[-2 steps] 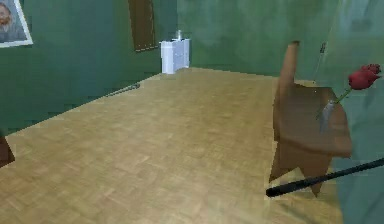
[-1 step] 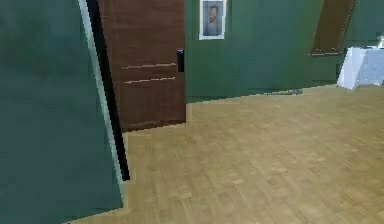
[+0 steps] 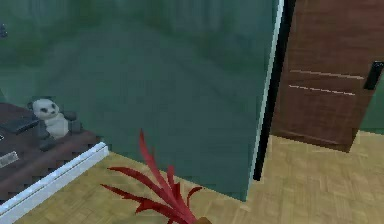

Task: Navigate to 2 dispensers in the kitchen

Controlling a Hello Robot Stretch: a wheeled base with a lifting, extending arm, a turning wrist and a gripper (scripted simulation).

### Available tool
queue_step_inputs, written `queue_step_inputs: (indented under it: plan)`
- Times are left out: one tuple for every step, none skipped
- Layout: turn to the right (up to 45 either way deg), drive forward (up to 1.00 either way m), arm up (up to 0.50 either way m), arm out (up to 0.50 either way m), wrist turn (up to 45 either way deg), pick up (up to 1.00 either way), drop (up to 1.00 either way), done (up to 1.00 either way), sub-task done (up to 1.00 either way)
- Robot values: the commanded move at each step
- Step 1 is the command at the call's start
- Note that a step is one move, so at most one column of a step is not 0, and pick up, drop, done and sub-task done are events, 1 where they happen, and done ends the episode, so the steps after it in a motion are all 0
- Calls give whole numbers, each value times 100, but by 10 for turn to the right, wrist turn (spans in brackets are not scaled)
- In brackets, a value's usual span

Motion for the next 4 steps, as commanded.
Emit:
queue_step_inputs:
  plan:
    - [0, 60, 0, 0, 0, 0, 0, 0, 0]
    - [-450, 0, 0, 0, 0, 0, 0, 0, 0]
    - [-360, 0, 0, 0, 0, 0, 0, 0, 0]
    - [0, 50, 0, 0, 0, 0, 0, 0, 0]
